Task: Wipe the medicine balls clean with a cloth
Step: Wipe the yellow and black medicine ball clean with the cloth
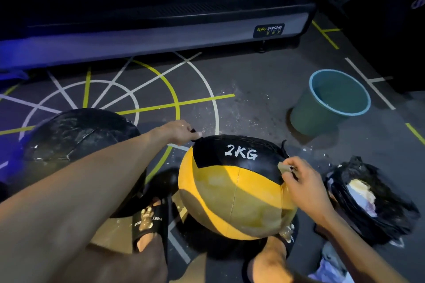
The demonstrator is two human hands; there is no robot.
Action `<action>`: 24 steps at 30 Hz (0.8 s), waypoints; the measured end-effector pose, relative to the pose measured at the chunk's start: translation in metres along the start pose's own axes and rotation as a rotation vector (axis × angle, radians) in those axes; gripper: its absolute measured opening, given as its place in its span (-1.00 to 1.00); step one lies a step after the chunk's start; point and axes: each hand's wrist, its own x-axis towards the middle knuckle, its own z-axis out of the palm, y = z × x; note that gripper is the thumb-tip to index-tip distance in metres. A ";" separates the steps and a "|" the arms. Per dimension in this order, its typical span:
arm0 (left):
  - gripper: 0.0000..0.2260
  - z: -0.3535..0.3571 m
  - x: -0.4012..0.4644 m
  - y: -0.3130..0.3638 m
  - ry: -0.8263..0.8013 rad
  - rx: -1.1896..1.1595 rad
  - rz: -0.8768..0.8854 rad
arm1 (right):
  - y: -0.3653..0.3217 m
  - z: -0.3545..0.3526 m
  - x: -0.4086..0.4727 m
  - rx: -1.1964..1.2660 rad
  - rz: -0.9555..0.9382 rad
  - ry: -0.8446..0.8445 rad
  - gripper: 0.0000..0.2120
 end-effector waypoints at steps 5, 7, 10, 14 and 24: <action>-0.68 0.007 0.030 -0.007 -0.170 0.071 0.050 | -0.007 -0.007 0.025 0.088 0.260 0.092 -0.89; -0.75 0.002 0.030 -0.008 -0.225 0.033 0.052 | -0.009 -0.005 0.037 -0.009 0.328 0.059 -0.69; -0.77 -0.005 0.021 -0.012 -0.275 -0.031 0.045 | -0.017 0.001 0.041 -0.126 0.319 0.004 -0.51; -0.74 -0.008 0.004 -0.018 -0.295 -0.072 0.065 | -0.032 0.006 0.031 -0.322 0.183 -0.013 -0.42; -0.67 -0.014 -0.086 0.019 0.246 -0.244 0.094 | -0.021 -0.007 0.026 -0.168 0.129 0.112 -0.83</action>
